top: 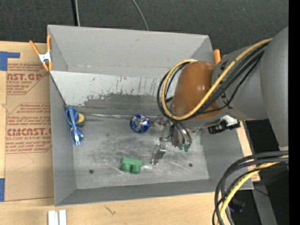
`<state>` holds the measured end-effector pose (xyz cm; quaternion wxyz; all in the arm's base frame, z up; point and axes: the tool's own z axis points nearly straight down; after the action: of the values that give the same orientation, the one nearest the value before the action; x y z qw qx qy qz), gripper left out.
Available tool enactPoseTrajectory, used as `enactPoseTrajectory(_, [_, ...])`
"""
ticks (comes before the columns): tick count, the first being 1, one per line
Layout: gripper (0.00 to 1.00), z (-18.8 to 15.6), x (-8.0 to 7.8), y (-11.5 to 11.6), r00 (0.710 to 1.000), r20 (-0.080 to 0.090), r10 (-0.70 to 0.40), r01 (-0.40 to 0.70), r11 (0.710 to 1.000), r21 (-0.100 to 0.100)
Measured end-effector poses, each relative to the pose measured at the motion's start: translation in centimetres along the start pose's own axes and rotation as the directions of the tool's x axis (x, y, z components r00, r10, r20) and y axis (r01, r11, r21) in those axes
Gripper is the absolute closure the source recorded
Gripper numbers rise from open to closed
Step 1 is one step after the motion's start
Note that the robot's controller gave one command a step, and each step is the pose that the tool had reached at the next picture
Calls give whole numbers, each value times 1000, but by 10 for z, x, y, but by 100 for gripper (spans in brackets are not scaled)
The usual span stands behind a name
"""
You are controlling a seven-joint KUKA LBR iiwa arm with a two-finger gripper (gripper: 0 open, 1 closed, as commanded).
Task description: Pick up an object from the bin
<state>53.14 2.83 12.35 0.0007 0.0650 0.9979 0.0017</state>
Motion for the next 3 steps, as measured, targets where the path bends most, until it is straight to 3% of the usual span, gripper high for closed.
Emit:
enactPoseTrajectory(1, [0, 50, 49, 22, 978, 16, -206, 206, 979, 4])
enactPoseTrajectory(2, [0, 51, 55, 74, 995, 7, -103, 103, 995, 3])
enactPoseTrajectory(3, [100, 50, 56, 74, 995, 2, -104, 104, 995, 2])
